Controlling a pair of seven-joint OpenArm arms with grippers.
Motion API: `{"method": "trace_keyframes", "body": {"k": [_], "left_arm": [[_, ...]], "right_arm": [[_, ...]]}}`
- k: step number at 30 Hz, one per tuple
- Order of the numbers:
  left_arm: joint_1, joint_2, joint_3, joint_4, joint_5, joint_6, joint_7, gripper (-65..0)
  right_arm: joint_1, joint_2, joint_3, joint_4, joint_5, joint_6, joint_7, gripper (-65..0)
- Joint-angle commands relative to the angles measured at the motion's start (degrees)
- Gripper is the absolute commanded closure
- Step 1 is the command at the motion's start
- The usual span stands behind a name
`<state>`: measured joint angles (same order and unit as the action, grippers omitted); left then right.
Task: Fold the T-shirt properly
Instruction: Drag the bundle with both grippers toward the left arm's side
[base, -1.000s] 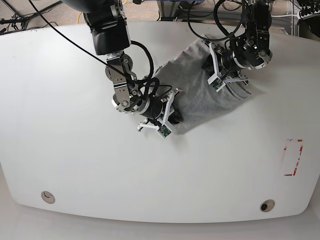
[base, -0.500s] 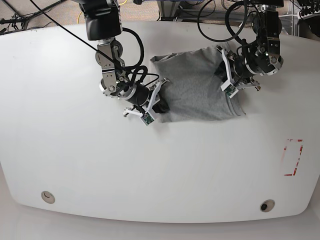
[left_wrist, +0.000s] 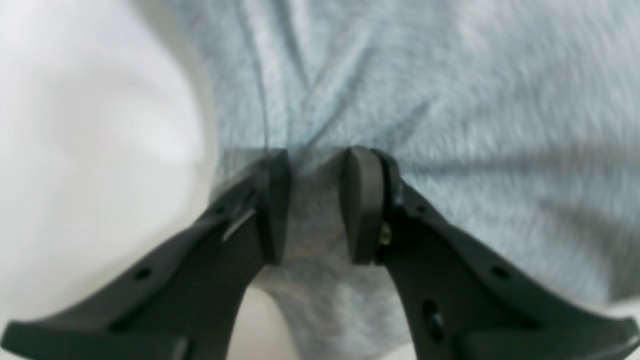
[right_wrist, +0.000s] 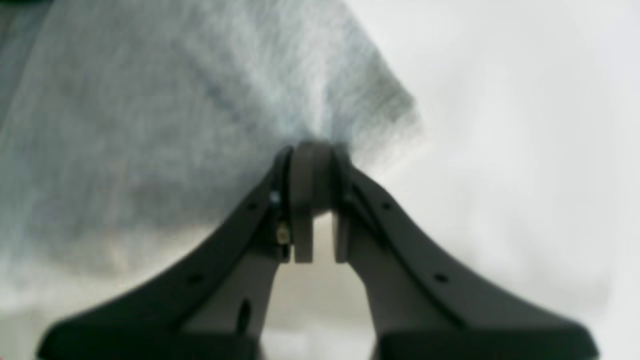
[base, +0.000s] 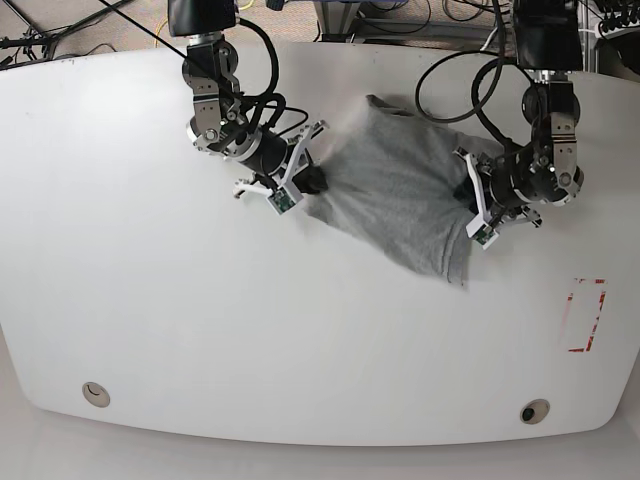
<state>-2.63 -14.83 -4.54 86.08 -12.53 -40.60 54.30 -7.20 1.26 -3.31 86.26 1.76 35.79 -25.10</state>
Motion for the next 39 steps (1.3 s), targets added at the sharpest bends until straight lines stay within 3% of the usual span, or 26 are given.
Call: {"method": "trace_keyframes", "body": {"k": [1,9,17,23,34,39], "left_arm": [[-2.3,-0.7,-0.3,-0.4,1.4,0.6,0.6,-17.8],[-7.2,-0.7,-0.3,-0.4,1.2,0.6,0.9,-17.8],[-7.8,-0.6,-0.6,7.0,1.2,0.6,0.9,-17.8],[-3.1,0.0,-0.4,13.3,1.1,0.6,3.9,-17.8],[6.9,8.7,-0.3,17.3,1.3,0.6,4.9,-17.8],[9.3,10.4,-0.3,17.1,1.4,0.6,4.8,-17.8]], "right_arm": [[-0.8,-0.2,0.0,1.8,-0.3,-0.1,-1.0,-5.2],[-4.0,-2.6,0.1,5.9,-0.4,-0.2,-1.6,-5.2],[-3.2,-3.0,0.0,16.1,-0.3,-0.2,-10.4,-5.4],[1.5,-3.0,-0.1,18.2,0.2,-0.2,-15.1,-5.4],[9.1,-3.1,0.0,7.9,0.3,-0.2,-15.4,-5.2],[8.8,-5.0,0.1,3.6,-0.4,-0.2,-11.3,-5.2]]}}
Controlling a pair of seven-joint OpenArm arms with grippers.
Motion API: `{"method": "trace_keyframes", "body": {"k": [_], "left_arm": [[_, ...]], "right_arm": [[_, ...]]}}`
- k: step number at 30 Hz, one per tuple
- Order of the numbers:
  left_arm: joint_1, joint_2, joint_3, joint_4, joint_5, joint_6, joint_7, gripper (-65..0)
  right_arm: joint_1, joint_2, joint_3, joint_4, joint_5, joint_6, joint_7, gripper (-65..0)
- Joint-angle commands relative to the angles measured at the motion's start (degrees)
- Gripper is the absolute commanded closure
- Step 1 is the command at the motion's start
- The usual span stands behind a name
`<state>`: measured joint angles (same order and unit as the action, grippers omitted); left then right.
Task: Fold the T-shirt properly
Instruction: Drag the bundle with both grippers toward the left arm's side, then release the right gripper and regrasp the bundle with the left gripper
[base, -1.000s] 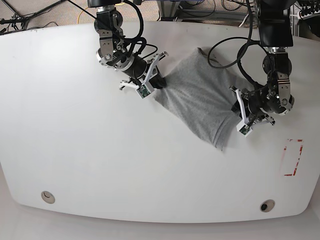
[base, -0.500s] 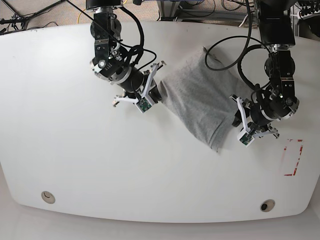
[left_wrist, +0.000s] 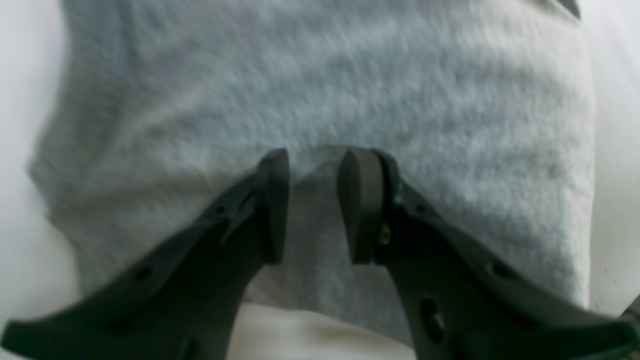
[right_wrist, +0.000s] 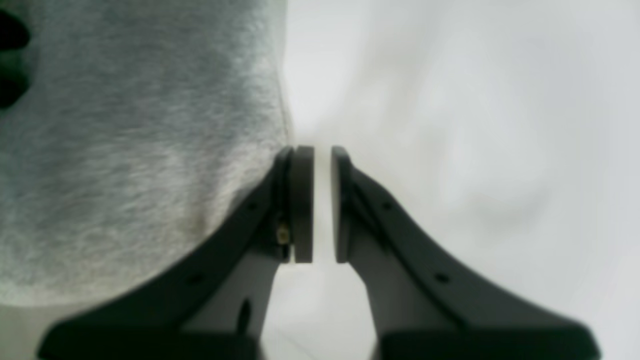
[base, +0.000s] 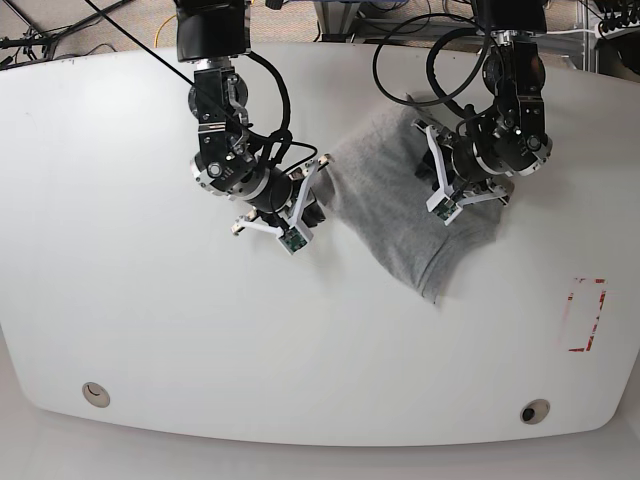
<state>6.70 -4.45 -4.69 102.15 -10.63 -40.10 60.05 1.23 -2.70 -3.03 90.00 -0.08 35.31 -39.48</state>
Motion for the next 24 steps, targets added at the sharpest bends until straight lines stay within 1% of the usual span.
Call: {"method": "trace_keyframes", "body": {"k": [1,3,6,10,14,16,18,24], "left_arm": [[0.2,0.0,-0.1,0.9,-0.5,0.1,-0.9,-17.8],[0.5,-0.2,-0.3,0.8,-0.5,0.1,-1.0,-17.8],[0.5,-0.6,-0.5,-1.2,-0.5,0.1,-1.0,-17.8],[0.1,-4.3,-0.5,-3.6,-0.6,0.1,-1.0,-17.8],[0.0,-5.8,-0.5,-4.4,-0.6,0.1,-1.0,-17.8],[0.0,-7.1,-0.5,-4.3,-0.6,0.1,-1.0,-17.8],[-0.1,-8.7,-0.4,-4.3,-0.7,0.1,-1.1,-17.8],[-2.9,-10.8,-0.5,-4.6,-0.6,0.1,-1.2,-17.8]], "right_arm": [[0.0,-1.1,-0.2,-0.7,1.4,0.3,4.0,-5.2],[-1.1,-1.3,-0.3,-1.9,1.4,0.2,5.2,-5.2],[-2.2,-1.4,-0.4,-3.0,1.4,-1.4,6.1,-5.2],[-5.0,-1.4,-0.4,-3.3,1.4,-3.8,8.4,-5.2],[-7.3,-1.4,-1.1,-3.2,1.5,-4.5,9.4,-5.2],[-8.4,-1.1,-2.3,-3.0,1.5,-4.5,9.4,-5.2],[-9.8,-1.0,-3.2,-1.8,1.5,-5.4,9.4,-5.1],[-13.5,-0.9,-6.7,2.1,1.5,-7.6,9.3,-5.1]]}}
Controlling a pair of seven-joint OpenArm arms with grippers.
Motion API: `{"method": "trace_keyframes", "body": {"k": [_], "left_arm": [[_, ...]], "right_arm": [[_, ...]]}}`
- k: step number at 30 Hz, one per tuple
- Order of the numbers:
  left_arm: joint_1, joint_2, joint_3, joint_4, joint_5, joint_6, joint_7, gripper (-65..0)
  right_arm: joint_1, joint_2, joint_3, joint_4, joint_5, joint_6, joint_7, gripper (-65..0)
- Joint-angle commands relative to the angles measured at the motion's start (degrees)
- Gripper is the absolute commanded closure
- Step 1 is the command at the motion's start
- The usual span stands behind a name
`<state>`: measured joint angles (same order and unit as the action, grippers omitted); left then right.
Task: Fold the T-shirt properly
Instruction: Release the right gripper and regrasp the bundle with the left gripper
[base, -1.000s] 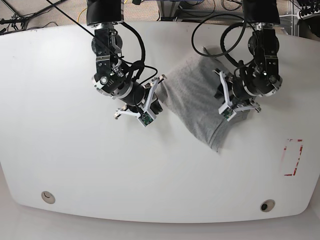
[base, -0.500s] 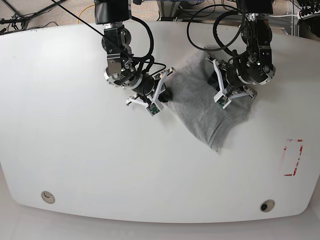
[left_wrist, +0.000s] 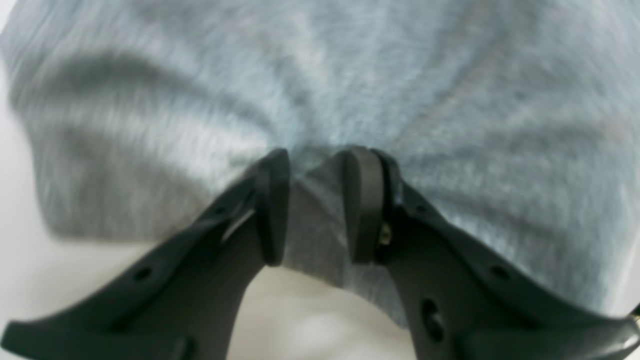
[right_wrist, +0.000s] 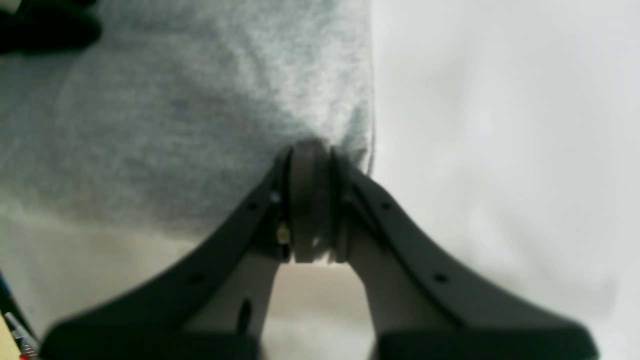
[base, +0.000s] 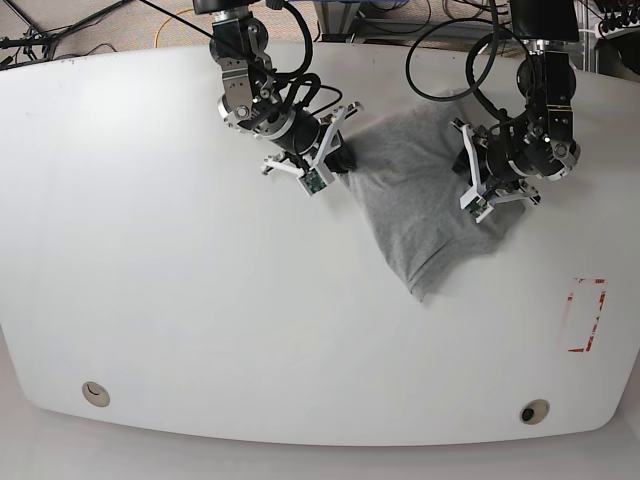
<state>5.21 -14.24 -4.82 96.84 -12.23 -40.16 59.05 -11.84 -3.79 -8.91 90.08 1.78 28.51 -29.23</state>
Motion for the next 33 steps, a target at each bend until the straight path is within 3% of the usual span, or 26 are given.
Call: {"method": "trace_keyframes", "body": {"k": [1,13,18,24,30,33], "left_arm": [[-1.8,-1.6,-0.2,0.7,1.0,0.2,-0.2,-17.8],[-8.9,-2.2,-0.1,-2.3,0.8,0.2,0.2,-17.8],[-10.3,-2.2,-0.2,1.1,0.8,0.2,0.2,-17.8],[-10.4,-1.9,-0.3,5.2,0.8,0.2,0.2,-17.9],[-10.0,1.7,-2.3,5.9,1.1,0.2,0.1,-18.2],[-9.3,3.8,-3.0,5.9,1.1,4.8,0.0,-18.5]], "right_arm": [[-1.0,0.1,-1.9,2.6,-0.3,-1.2,-1.1,-5.1],[-1.7,0.2,-13.5,3.5,-0.4,-3.9,-1.1,-5.1],[-1.4,0.2,-15.0,5.2,-0.3,-5.7,-1.8,-5.1],[-1.1,0.2,-14.5,11.1,-0.3,-5.6,-5.9,-5.1],[-0.7,1.2,-7.6,17.4,0.3,-5.3,-8.4,-5.1],[0.4,1.5,-4.5,19.1,0.3,-5.2,-10.2,-5.1]]}}
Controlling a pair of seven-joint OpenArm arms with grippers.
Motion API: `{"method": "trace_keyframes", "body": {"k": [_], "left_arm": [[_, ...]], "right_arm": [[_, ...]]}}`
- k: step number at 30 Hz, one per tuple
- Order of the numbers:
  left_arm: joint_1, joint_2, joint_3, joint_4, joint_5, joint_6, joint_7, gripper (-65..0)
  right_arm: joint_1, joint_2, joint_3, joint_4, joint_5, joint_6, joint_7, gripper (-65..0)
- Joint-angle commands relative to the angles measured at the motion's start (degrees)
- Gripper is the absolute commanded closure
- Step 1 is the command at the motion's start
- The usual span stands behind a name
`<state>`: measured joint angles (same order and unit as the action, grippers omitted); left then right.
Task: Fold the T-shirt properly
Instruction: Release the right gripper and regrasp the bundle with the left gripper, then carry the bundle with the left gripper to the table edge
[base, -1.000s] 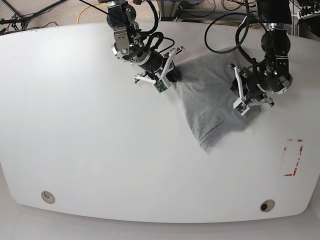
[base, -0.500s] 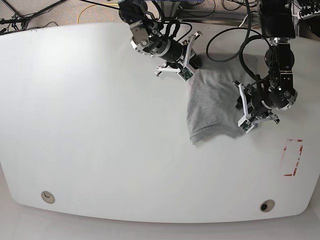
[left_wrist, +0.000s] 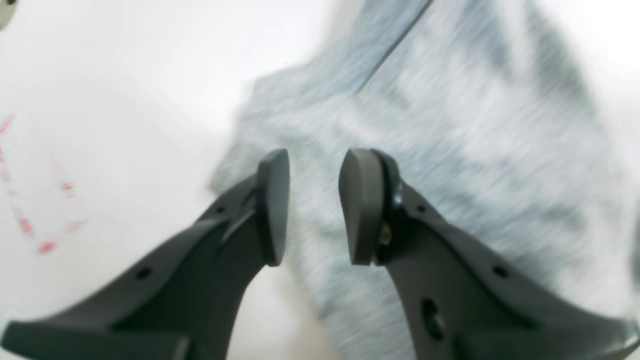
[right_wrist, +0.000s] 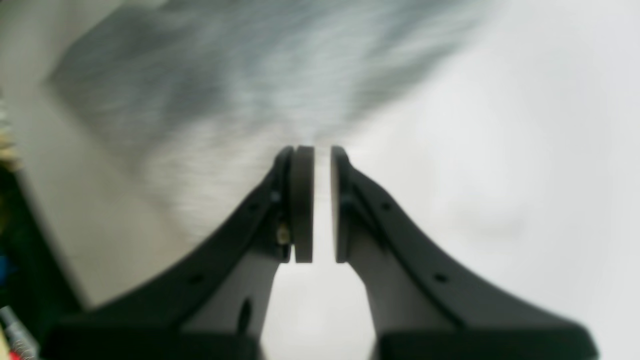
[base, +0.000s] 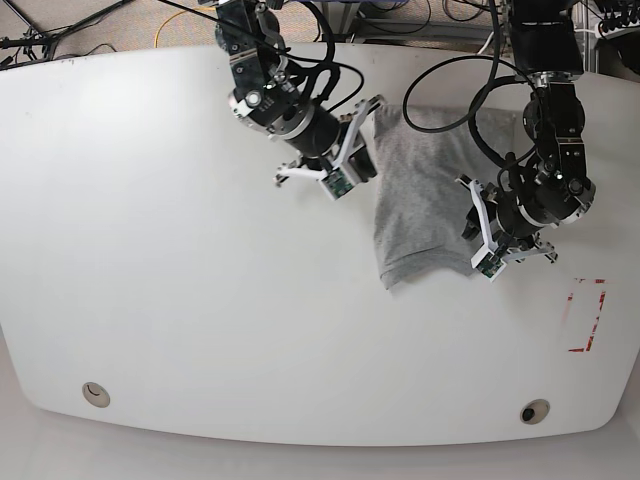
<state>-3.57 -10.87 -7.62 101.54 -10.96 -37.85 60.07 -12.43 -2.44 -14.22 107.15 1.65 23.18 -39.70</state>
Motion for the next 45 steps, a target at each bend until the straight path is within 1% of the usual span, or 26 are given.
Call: {"method": "trace_keyframes", "body": {"k": [1,2,3,6,9,12,14,16,18,20,22,24,25,27,29,34,35,37,39,42,45], "left_arm": [[-0.1,1.1,-0.2,1.3,-0.2,4.1,-1.2,-19.2],[0.1,1.5,-0.2,1.3,-0.2,5.1,-1.3,-19.9],[0.4,2.0,-0.2,1.4,-0.2,6.9,-1.7,-21.7],[1.7,4.1,-0.2,2.2,-0.2,11.3,-4.7,-24.7],[4.6,5.2,-0.2,3.8,0.2,16.9,-10.2,-24.7],[6.9,6.1,2.4,4.3,2.0,21.9,-16.2,-24.9],[8.2,6.3,5.2,4.2,4.3,24.2,-19.3,-25.0],[9.2,6.3,7.2,4.1,6.6,25.7,-21.7,-25.8],[10.4,6.5,9.2,3.9,9.2,27.4,-23.5,-28.7],[11.6,6.7,11.4,2.6,12.2,29.4,-25.5,-33.9],[12.3,6.7,12.6,1.2,14.2,31.3,-27.3,-39.2],[12.8,6.7,13.5,-0.5,14.9,33.1,-28.7,-43.1],[13.2,6.7,13.7,-1.4,15.0,34.0,-29.3,-44.2],[13.6,6.7,13.7,-2.9,15.0,35.3,-29.8,-44.3],[13.6,6.7,13.6,-4.5,15.1,36.0,-30.0,-44.3],[13.6,6.3,13.6,-10.9,15.0,36.0,-30.1,-44.3],[13.6,6.1,13.6,-13.5,15.0,36.0,-30.1,-44.3],[13.5,5.2,13.6,-16.3,15.0,35.6,-30.1,-44.2],[13.5,4.0,13.6,-18.9,14.9,34.9,-30.1,-42.6],[13.6,2.0,13.6,-20.9,14.9,32.3,-30.1,-39.7],[14.4,-0.4,12.8,-21.0,14.9,28.3,-30.0,-38.8]], "right_arm": [[1.2,0.1,2.1,2.3,0.4,0.2,-0.3,-5.1],[1.4,0.1,2.7,2.4,0.4,0.2,-0.5,-5.1],[1.7,0.2,3.9,2.5,0.4,0.2,-0.9,-5.1],[2.4,1.3,5.8,2.6,0.4,0.2,-1.2,-5.1],[2.5,2.0,6.0,2.6,0.4,0.2,-1.2,-5.1],[2.5,2.1,6.9,2.6,0.4,0.2,-1.2,-5.1],[2.4,2.1,7.4,2.6,0.4,0.2,-1.2,-5.1],[2.3,2.1,7.4,2.6,0.4,0.2,-1.2,-5.1],[2.2,2.1,7.4,2.6,0.4,0.2,-1.2,-5.1],[2.2,2.1,7.4,2.6,0.4,0.2,-1.2,-5.1],[2.2,2.0,7.4,2.6,0.4,0.2,-1.2,-5.1],[2.2,1.8,7.4,2.6,0.4,0.2,-1.2,-5.1],[2.2,1.8,7.4,2.6,0.4,0.2,-1.2,-5.1],[2.2,1.8,7.4,2.6,0.4,0.2,-1.2,-5.1],[2.1,1.8,7.4,2.6,0.4,0.2,-1.2,-5.1],[2.1,1.8,7.4,2.7,0.4,0.2,-1.2,-5.1],[2.1,1.8,7.4,2.7,0.4,0.2,-1.2,-5.1],[2.1,1.8,7.4,2.7,0.4,0.2,-1.2,-5.1],[2.1,1.8,7.4,2.7,0.4,0.2,-1.2,-5.1],[2.1,1.8,7.4,2.7,0.4,0.2,-1.2,-5.1],[2.1,1.9,7.5,2.7,0.4,0.2,-1.2,-5.1]]}}
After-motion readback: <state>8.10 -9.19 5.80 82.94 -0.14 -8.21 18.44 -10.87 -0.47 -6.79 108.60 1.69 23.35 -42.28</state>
